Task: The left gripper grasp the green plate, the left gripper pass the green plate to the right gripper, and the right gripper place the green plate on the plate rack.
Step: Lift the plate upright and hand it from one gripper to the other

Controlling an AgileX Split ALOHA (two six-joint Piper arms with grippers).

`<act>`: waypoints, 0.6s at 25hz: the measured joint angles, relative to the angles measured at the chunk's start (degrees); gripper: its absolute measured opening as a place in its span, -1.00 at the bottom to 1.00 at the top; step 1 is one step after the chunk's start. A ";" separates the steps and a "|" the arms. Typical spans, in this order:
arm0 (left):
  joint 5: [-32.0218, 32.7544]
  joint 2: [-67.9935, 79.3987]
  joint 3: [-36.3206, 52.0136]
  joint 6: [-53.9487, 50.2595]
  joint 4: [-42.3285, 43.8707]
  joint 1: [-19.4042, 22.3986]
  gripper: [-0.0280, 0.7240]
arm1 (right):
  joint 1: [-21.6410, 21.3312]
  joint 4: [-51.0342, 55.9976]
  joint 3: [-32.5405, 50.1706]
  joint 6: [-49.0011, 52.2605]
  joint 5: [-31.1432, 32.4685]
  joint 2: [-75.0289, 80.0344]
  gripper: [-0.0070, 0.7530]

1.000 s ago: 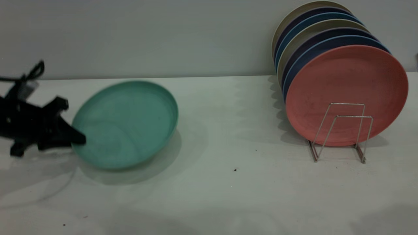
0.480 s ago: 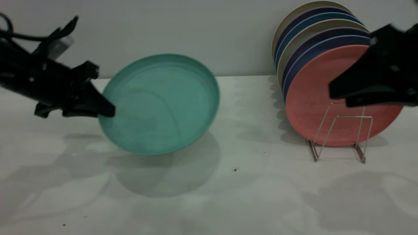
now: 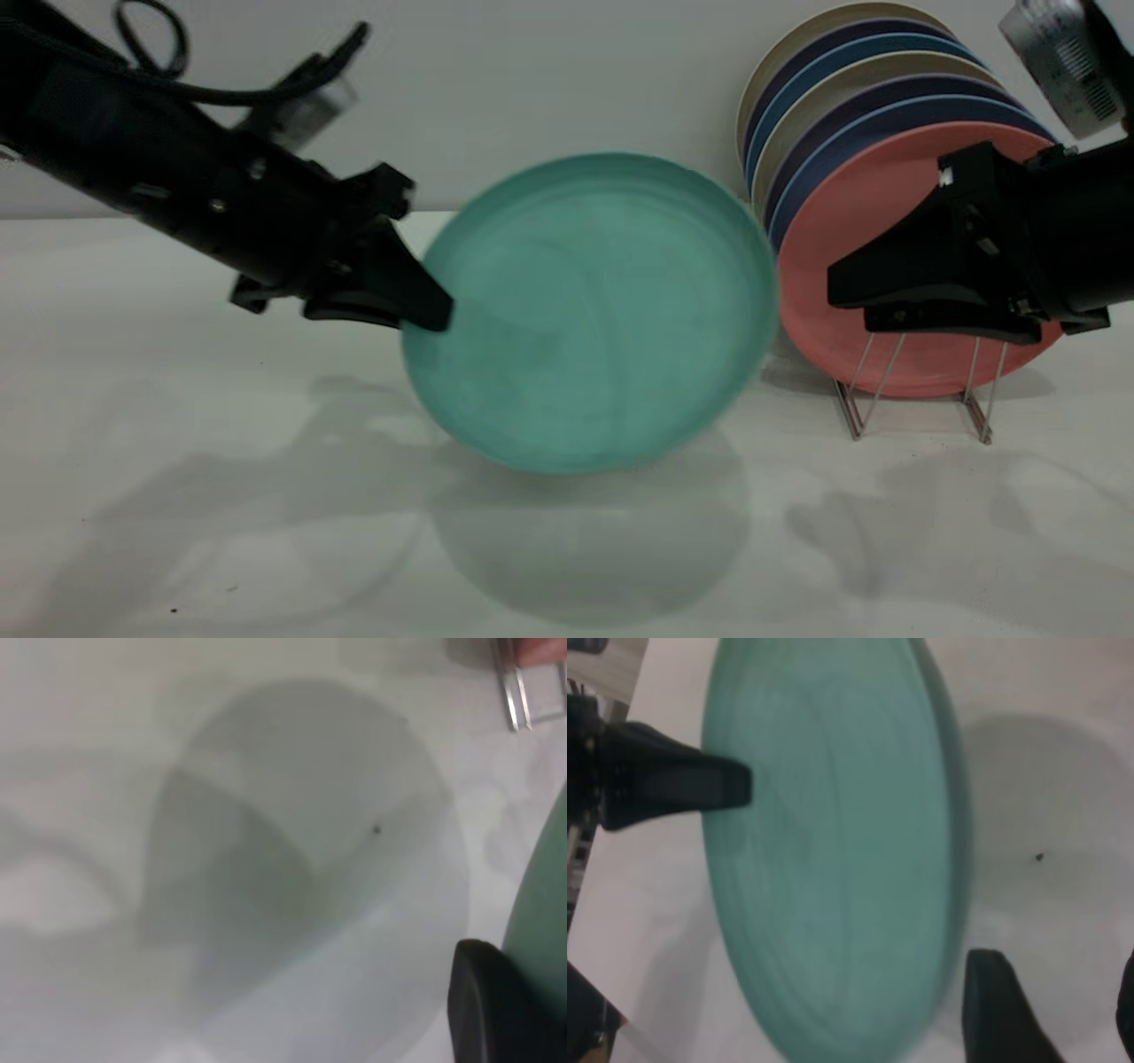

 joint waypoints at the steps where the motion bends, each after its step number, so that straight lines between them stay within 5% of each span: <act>1: 0.00 0.00 0.00 -0.16 0.03 -0.65 -0.88 | 0.00 0.00 0.00 -0.17 0.17 0.00 -0.06; 15: 2.44 0.00 0.00 1.38 -5.93 -2.83 -0.88 | 0.00 0.18 -0.17 -0.17 1.42 0.00 -0.06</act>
